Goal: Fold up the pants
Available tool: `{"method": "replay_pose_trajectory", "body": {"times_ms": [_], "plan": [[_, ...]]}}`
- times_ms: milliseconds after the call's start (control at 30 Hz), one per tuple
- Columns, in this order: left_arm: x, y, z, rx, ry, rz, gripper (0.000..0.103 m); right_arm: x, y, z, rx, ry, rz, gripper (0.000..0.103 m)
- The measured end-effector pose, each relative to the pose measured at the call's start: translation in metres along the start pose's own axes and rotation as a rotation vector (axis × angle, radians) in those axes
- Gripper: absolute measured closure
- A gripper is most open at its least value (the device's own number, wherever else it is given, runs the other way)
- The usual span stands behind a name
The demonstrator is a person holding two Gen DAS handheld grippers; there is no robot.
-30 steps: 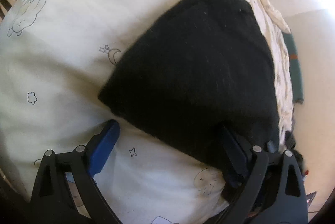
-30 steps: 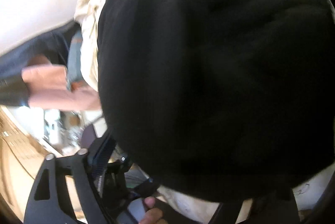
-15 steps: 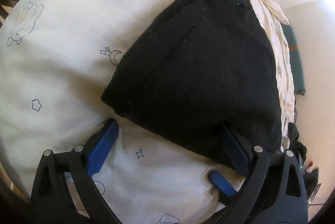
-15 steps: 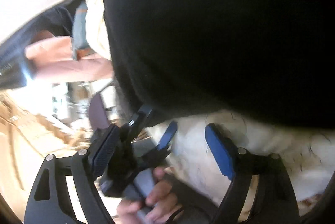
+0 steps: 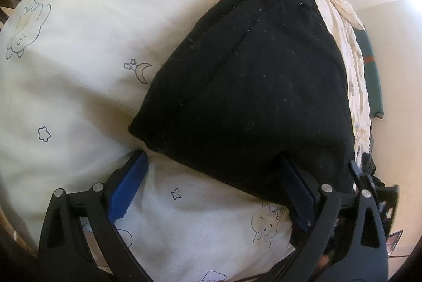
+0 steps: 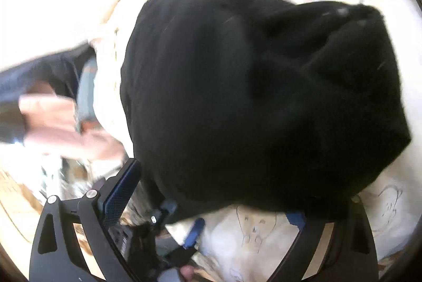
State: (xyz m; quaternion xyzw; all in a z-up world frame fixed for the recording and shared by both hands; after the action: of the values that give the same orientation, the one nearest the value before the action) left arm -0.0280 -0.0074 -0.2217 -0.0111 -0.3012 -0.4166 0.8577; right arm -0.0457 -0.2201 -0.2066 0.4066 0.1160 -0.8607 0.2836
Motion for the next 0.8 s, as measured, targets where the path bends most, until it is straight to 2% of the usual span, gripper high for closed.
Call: {"method": "replay_pose_trajectory", "body": {"times_ms": [33,133,267,367,467,500,567,633,700,800], "plan": [[0.0,0.0,0.0,-0.002,-0.002,-0.002,0.006,0.0,0.0,-0.002,-0.004,-0.016,-0.016,0.016],[-0.004,0.002,0.002,-0.008,-0.016,0.01,0.006,0.015,0.013,0.004,-0.022,0.005,-0.09,0.025],[-0.007,0.002,0.004,-0.008,-0.019,0.014,0.006,0.017,0.019,0.018,-0.019,0.021,-0.124,0.026],[-0.007,0.002,0.003,-0.005,-0.014,0.012,0.005,0.01,0.026,0.025,-0.001,0.012,-0.089,0.025],[-0.005,0.001,0.003,-0.004,-0.011,0.017,0.005,0.023,0.054,0.056,0.101,-0.009,-0.083,0.025],[-0.005,0.001,0.004,-0.003,-0.01,0.018,0.005,0.026,0.062,0.062,0.132,-0.011,-0.088,0.021],[-0.004,0.001,0.004,-0.003,-0.007,0.02,0.005,0.021,0.074,0.064,0.152,-0.026,-0.045,0.02],[-0.001,0.001,0.002,-0.003,0.001,0.023,0.005,0.018,0.077,0.057,0.121,-0.005,-0.064,0.013],[0.003,0.001,0.002,-0.003,0.001,0.022,0.005,0.026,0.077,0.052,0.043,-0.027,-0.065,0.013],[0.005,0.005,0.005,0.011,-0.026,0.037,0.006,0.019,0.067,0.05,0.026,-0.042,0.005,0.012]]}}
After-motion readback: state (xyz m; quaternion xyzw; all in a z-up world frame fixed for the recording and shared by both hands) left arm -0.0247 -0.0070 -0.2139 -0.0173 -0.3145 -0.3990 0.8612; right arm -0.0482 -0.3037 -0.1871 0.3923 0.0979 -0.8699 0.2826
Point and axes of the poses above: each gripper's, at about its wrist camera, not at the fingertips, and z roughly against the way its jaws point, x to its right, y to its top, the point moved 3 cm from there along -z, roughly the way its jaws point, and after that the axes turned 13 degrees about x, right-handed, at the moved point
